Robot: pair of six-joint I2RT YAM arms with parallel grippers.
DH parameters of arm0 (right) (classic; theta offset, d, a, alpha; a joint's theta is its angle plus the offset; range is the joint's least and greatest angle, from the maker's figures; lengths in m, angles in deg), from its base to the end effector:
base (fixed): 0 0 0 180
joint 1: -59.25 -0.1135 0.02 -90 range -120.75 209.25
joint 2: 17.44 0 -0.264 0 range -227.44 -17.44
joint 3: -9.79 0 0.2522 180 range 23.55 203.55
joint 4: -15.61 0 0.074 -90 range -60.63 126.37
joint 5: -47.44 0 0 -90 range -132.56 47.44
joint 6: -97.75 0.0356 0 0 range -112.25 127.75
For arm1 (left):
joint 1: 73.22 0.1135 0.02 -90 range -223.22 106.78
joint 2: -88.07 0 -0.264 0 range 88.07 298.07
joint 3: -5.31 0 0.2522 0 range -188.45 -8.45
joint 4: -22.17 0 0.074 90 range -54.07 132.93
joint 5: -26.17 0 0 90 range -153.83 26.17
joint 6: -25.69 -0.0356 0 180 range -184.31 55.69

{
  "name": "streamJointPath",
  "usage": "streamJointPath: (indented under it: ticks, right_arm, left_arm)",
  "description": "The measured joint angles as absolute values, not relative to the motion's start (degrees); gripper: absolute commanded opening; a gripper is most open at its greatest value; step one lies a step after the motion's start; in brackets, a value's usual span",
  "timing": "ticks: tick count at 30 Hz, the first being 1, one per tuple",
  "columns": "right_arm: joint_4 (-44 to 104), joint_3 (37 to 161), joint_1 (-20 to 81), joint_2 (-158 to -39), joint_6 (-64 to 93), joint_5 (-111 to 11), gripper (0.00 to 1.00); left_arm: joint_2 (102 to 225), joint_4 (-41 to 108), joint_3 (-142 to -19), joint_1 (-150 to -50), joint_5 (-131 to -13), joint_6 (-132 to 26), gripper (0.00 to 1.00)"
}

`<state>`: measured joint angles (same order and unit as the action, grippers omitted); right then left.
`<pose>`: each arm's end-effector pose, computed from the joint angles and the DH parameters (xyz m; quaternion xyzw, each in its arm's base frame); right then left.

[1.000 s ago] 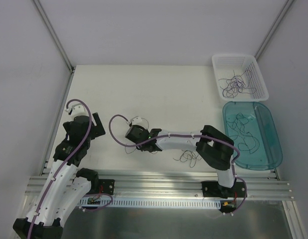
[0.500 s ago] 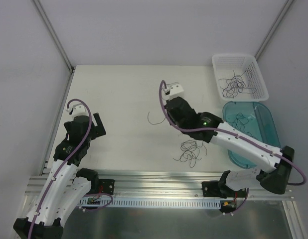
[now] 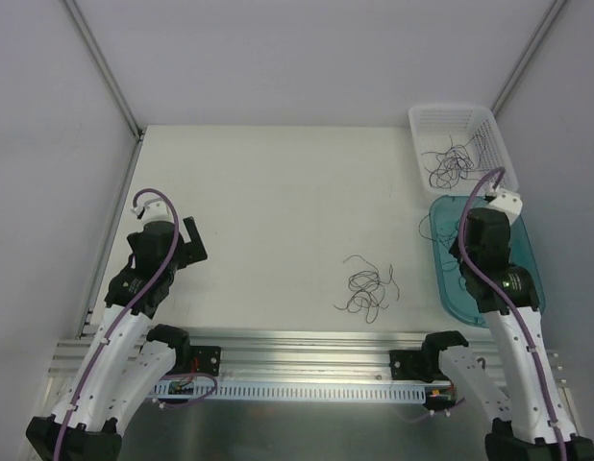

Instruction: Untangle the cables

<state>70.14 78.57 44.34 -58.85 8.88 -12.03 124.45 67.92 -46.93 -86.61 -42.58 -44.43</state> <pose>0.1391 0.0183 0.3563 0.0375 0.8338 -0.1523 0.5293 0.1421 -0.0206 0.2856 -0.1404 0.8441 0.0120 0.5173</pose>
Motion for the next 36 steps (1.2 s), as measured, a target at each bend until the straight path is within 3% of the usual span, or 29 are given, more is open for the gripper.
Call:
streamJointPath:
  ticks: [9,11,14,15,16,21,27,36]
  right_arm:
    - [69.88,70.33,69.65,-64.01,15.15,-23.11,0.01]
    - [69.42,68.82,73.08,-65.98,16.51,-24.91,0.08]
    - [68.68,68.26,77.23,-68.95,18.1,-26.65,0.31]
    - [68.39,68.26,78.3,-69.85,18.48,-26.81,0.5]
    - [68.28,68.26,79.02,-70.46,18.74,-26.81,0.58]
    - [68.37,68.39,79.94,-70.2,19.2,-27.88,0.84]
    - [69.79,70.05,77.23,-63.97,17.03,-32.14,0.86]
    - [70.86,73.7,60.4,-60.56,13.23,-43.77,0.84]
  left_arm:
    - [124.78,67.9,-46.91,-86.63,-42.82,-44.43,0.99]
    - [124.84,67.9,-46.91,-86.61,-42.84,-44.43,0.99]
    - [125.1,67.9,-46.93,-86.63,-42.86,-44.43,0.99]
    - [125.19,67.9,-46.91,-86.61,-42.86,-44.43,0.99]
    - [125.28,67.9,-46.91,-86.63,-42.91,-44.43,0.99]
    - [125.34,67.88,-46.91,-86.61,-43.45,-44.45,0.99]
    - [125.63,67.88,-46.91,-86.61,-44.09,-44.45,0.99]
    - [125.83,67.88,-46.91,-86.61,-44.33,-44.45,0.99]
